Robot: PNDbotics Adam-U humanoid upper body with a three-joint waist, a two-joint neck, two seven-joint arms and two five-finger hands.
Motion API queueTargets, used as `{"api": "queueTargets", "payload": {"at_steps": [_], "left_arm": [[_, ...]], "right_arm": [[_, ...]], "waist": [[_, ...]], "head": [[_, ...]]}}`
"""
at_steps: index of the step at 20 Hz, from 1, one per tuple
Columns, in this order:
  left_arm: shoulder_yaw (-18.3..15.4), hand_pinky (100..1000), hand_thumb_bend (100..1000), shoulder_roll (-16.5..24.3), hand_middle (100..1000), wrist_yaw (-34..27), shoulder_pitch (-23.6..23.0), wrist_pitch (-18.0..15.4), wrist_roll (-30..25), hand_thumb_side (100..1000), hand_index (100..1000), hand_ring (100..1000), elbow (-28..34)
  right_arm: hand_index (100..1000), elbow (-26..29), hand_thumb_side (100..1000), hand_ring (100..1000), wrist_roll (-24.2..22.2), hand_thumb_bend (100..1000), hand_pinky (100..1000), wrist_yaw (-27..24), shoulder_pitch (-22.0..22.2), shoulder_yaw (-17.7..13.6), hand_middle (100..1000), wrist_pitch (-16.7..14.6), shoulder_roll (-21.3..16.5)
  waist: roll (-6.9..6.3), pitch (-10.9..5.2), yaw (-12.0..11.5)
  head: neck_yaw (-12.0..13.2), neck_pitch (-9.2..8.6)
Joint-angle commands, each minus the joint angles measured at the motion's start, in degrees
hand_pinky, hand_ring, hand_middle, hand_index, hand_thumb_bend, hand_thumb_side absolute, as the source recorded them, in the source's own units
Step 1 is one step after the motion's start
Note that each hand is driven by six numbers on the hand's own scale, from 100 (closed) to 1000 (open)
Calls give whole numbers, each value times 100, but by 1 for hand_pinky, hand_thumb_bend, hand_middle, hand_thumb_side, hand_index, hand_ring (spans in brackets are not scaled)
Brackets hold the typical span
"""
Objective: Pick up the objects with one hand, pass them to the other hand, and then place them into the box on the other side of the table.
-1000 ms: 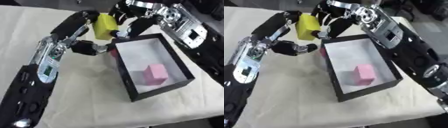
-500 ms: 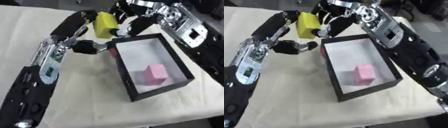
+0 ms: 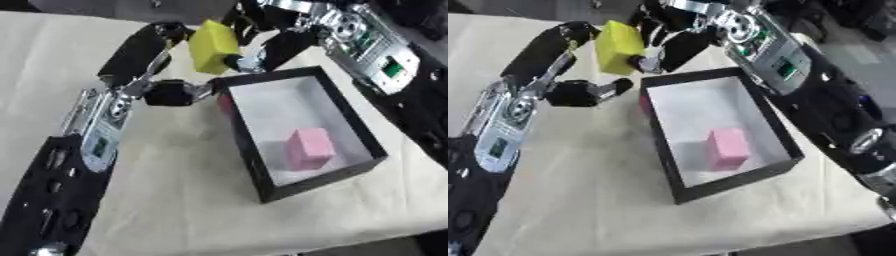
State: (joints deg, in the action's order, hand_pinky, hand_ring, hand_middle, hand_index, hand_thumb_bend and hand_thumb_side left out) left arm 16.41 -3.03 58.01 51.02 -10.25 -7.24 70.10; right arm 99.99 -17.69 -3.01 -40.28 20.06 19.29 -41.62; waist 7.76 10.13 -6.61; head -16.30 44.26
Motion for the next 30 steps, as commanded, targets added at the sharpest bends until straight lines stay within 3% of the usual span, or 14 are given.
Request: {"api": "queueTargets", "payload": {"at_steps": [1,11,19,30], "left_arm": [[-43,940,612,73,699,-70,40,35,18,815,819,798,144],[-54,936,616,183,699,-54,-85,28,68,809,819,798,148],[-71,940,611,229,700,-23,-188,43,117,814,819,799,89],[-115,942,607,323,698,-15,-319,81,207,823,818,798,64]], "right_arm": [[584,101,100,745,81,100,733,25,5,-150,460,-2,-286],[581,-81,100,741,369,141,742,150,434,-358,458,0,-557],[576,-835,100,736,520,186,752,534,717,-447,455,-66,-581],[572,-1360,114,729,538,239,763,856,958,-520,453,-106,-543]], "waist": [[36,-82,41],[-1,-153,168],[10,-229,269],[-14,-264,395]], "head": [[-43,-14],[-343,-14],[-469,-14],[-647,-14]]}}
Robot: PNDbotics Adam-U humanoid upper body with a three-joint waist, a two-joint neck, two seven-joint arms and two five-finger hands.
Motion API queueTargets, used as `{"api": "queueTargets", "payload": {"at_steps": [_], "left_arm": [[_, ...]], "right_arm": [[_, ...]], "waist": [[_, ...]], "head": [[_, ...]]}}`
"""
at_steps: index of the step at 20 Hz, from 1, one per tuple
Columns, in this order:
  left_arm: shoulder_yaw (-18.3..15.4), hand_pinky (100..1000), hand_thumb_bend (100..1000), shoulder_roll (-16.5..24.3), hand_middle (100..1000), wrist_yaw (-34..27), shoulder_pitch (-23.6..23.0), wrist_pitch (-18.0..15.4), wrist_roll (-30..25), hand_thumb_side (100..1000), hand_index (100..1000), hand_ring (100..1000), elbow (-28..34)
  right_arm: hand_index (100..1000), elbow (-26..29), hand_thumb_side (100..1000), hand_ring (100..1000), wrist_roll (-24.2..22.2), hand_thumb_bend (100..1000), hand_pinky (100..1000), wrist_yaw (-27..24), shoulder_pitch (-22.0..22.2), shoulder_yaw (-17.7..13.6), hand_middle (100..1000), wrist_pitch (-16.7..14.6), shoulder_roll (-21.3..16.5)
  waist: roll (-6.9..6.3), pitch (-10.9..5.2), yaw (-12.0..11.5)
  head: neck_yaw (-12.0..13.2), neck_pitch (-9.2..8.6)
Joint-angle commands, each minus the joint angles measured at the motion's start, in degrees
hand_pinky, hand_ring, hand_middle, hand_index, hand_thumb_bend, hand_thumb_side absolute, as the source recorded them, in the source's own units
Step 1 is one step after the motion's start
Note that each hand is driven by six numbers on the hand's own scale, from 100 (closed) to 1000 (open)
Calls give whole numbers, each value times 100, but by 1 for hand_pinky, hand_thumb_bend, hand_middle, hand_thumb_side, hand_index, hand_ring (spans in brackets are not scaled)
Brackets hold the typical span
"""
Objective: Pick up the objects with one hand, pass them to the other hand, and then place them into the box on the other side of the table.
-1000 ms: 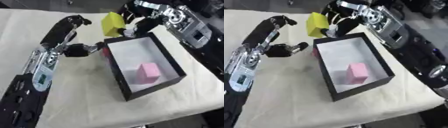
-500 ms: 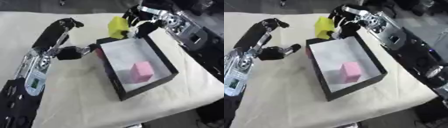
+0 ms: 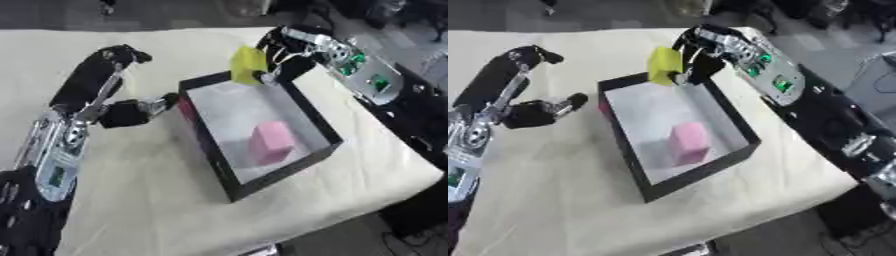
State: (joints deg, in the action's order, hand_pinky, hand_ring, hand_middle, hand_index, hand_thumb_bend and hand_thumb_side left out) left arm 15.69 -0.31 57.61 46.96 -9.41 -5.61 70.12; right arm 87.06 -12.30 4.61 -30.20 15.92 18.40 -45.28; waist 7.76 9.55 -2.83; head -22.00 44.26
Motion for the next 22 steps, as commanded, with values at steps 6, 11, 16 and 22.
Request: {"api": "queueTargets", "payload": {"at_steps": [6,11,16,22], "left_arm": [[-47,943,609,58,697,19,69,9,109,821,817,797,56],[-37,942,616,60,698,49,62,2,125,823,817,798,51],[-35,941,620,62,698,73,58,0,141,825,818,798,43],[-34,943,622,62,699,81,59,6,149,833,818,799,31]], "right_arm": [[568,-231,131,723,-199,291,774,423,29,-106,450,-84,-167],[580,-237,129,726,-397,320,778,626,59,-112,462,-187,-162],[654,-172,193,755,-515,432,780,714,73,-120,530,-340,-170],[920,-111,398,896,-854,518,859,1045,86,-136,767,-687,-195]], "waist": [[-20,-195,40],[-30,-191,58],[-37,-187,58],[-41,-188,50]], "head": [[-287,-14],[-285,-14],[-254,-14],[-205,-14]]}}
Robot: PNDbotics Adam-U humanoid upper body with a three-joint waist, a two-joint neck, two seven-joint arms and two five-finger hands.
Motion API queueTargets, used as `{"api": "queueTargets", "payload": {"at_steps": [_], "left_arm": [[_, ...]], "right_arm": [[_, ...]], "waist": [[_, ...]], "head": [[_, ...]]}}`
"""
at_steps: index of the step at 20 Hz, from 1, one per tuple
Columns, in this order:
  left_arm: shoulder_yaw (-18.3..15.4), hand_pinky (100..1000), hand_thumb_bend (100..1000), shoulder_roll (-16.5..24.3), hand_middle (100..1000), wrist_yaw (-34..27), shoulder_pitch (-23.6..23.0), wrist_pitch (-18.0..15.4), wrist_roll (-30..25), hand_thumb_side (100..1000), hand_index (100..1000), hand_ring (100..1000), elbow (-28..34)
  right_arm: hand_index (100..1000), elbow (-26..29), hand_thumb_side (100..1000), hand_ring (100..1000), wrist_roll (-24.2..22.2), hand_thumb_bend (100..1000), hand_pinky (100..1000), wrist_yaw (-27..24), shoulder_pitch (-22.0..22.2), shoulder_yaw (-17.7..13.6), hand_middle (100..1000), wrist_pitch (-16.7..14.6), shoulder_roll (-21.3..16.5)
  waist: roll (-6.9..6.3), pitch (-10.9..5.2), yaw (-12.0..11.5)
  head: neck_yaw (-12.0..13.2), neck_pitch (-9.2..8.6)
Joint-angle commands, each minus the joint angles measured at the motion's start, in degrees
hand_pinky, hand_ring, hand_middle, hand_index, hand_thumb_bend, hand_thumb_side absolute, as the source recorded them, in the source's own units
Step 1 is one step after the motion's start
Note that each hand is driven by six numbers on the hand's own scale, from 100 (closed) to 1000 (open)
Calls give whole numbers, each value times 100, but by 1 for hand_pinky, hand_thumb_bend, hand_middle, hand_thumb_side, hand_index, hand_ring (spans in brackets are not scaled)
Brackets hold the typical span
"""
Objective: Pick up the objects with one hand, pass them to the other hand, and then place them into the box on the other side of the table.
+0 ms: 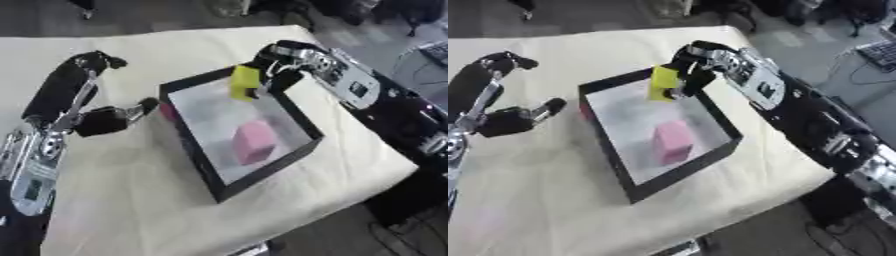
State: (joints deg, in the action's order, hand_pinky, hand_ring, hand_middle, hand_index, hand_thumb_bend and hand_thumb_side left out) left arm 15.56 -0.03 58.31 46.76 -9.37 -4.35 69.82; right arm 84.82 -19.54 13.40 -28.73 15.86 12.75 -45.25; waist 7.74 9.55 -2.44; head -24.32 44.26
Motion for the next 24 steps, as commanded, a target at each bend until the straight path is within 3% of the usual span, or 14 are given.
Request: {"api": "queueTargets", "payload": {"at_steps": [1,9,10,12,13,15,17,18,20,22,24], "left_arm": [[-19,943,621,34,699,11,78,3,24,833,818,798,59],[-25,943,620,36,699,10,77,-2,35,829,818,799,60],[-24,943,622,37,699,10,78,-4,36,819,818,799,62],[-22,944,615,40,701,9,74,-8,29,819,817,800,64],[-22,945,614,43,701,9,67,-12,16,818,818,801,62],[-32,945,616,55,702,9,60,-19,-14,810,819,801,69],[-52,945,615,70,701,-5,59,-13,-21,806,819,801,87],[-58,943,615,81,702,-16,62,-8,-19,797,819,801,98],[-56,941,617,110,702,-31,73,-6,-15,790,819,802,113],[-66,938,624,151,702,-48,91,-1,0,784,821,801,127],[-34,926,653,252,707,-61,127,-47,5,768,824,804,145]], "right_arm": [[922,115,399,899,-177,520,861,243,-63,-152,770,-159,-195],[938,186,357,924,-150,509,868,472,-56,-258,783,-167,-193],[943,209,404,922,-134,481,861,449,-54,-270,780,-158,-187],[952,274,278,921,-77,485,845,335,-52,-331,781,-117,-175],[957,336,222,922,-23,406,835,261,-74,-405,781,-77,-157],[939,549,100,926,139,113,822,85,-140,-649,772,62,-127],[918,826,100,929,320,100,801,-100,-239,-932,772,213,-113],[918,977,179,928,414,100,786,-195,-280,-1084,773,278,-102],[920,1284,244,930,605,100,774,-385,-280,-1369,775,370,-78],[909,1575,212,958,788,100,772,-569,-223,-1597,788,504,-71],[920,1714,257,973,981,100,767,-762,-130,-1736,806,685,-83]], "waist": [[-40,-188,9],[-50,-191,8],[-51,-192,8],[-54,-192,8],[-58,-194,12],[-66,-199,29],[-75,-206,44],[-81,-208,48],[-97,-213,42],[-109,-221,39],[-120,-229,28]], "head": [[36,-14],[66,-14],[63,-14],[59,-14],[68,-14],[106,-14],[159,-14],[191,-14],[259,-14],[351,-14],[444,-14]]}}
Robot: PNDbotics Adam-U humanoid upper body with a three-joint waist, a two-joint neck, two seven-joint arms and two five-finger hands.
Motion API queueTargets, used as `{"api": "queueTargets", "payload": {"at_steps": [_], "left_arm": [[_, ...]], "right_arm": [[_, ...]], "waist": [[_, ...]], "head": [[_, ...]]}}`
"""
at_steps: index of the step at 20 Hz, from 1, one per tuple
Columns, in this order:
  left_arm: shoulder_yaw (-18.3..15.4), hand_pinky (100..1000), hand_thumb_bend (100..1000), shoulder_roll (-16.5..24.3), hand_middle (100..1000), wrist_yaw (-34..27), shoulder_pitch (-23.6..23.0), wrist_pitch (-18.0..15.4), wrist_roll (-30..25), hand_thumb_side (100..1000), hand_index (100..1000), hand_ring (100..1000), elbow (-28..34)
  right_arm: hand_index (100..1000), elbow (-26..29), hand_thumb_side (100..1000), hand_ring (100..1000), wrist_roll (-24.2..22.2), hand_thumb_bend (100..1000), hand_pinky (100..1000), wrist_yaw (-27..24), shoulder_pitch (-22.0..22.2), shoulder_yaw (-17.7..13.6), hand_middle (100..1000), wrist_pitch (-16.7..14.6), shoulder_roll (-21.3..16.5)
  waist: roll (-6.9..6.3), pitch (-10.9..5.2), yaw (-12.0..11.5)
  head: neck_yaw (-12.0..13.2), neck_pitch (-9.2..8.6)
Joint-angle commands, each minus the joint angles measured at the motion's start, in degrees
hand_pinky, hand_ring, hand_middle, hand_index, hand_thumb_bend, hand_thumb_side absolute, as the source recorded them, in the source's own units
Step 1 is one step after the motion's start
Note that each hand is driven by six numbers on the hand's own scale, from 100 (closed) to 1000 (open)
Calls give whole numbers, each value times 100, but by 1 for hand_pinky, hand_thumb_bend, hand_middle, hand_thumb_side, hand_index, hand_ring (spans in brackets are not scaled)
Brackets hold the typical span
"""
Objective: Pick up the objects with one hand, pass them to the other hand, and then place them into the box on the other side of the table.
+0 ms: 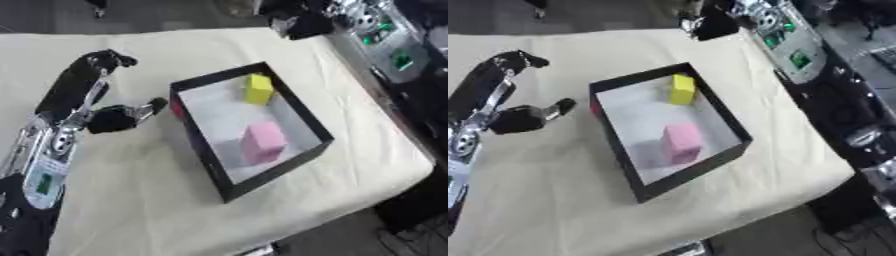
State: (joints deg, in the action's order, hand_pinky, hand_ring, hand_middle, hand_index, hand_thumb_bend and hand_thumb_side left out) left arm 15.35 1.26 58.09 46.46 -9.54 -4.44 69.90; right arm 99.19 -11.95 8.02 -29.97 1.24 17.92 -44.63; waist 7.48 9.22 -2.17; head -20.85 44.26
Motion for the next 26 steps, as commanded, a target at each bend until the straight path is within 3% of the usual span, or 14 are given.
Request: {"api": "queueTargets", "payload": {"at_steps": [1,4,5,6,8,10,11,14,16,17,20,21,24,26], "left_arm": [[8,924,658,194,708,-37,177,-64,20,764,825,804,140],[13,918,669,401,711,-58,193,-114,78,759,825,805,152],[5,917,672,472,711,-77,192,-115,95,758,825,806,156],[-5,918,672,530,712,-101,195,-110,108,755,826,806,160],[-51,930,665,675,721,-183,221,-78,91,737,831,812,169],[-102,930,671,836,724,-293,260,-40,37,717,833,814,207],[-131,930,668,931,725,-291,281,-14,30,705,833,814,239],[-219,931,630,1213,719,-513,324,54,-1,657,827,824,301],[-267,944,547,1421,713,-695,352,100,-108,676,811,825,324],[-303,945,424,1526,717,-810,367,127,-176,672,792,822,334],[-389,945,345,1865,727,-1105,428,162,-318,659,794,823,363],[-419,955,277,1963,727,-1218,440,175,-359,669,797,823,345],[-538,960,248,2264,750,-1563,468,216,-474,650,815,835,324],[-602,957,390,2449,772,-1663,481,193,-670,533,823,848,316]], "right_arm": [[923,315,258,973,318,100,766,-320,26,-313,808,262,-146],[917,504,224,962,615,100,761,-617,132,-466,810,423,-190],[913,559,156,958,885,100,759,-961,200,-504,806,416,-258],[912,605,154,956,1308,100,754,-1501,283,-493,806,366,-362],[916,671,181,950,2099,100,742,-2450,443,-484,811,192,-509],[922,765,195,945,2561,100,743,-3028,584,-509,818,-47,-606],[933,820,270,954,2663,100,752,-3182,653,-535,837,-165,-643],[944,899,360,963,2706,100,753,-3418,833,-692,855,-432,-679],[947,909,398,966,2711,100,753,-3510,923,-790,857,-561,-701],[952,910,485,982,2732,100,760,-3526,967,-833,863,-608,-716],[954,928,500,982,2826,100,759,-3428,1078,-926,864,-672,-736],[955,938,507,980,2854,100,756,-3427,1101,-953,864,-688,-727],[953,978,527,984,3021,100,751,-3566,1191,-1042,862,-753,-728],[954,1009,533,979,3123,100,748,-3665,1261,-1079,860,-786,-730]], "waist": [[-108,-205,-10],[-148,-224,-42],[-160,-230,-51],[-170,-233,-63],[-196,-241,-91],[-213,-244,-106],[-222,-245,-111],[-249,-244,-116],[-265,-240,-119],[-267,-236,-118],[-275,-222,-116],[-280,-217,-117],[-292,-197,-114],[-298,-180,-103]], "head": [[135,-15],[224,-15],[258,-15],[283,-15],[361,-15],[426,-15],[468,-15],[590,-15],[663,-15],[687,-15],[744,-15],[768,-15],[858,-15],[921,-15]]}}
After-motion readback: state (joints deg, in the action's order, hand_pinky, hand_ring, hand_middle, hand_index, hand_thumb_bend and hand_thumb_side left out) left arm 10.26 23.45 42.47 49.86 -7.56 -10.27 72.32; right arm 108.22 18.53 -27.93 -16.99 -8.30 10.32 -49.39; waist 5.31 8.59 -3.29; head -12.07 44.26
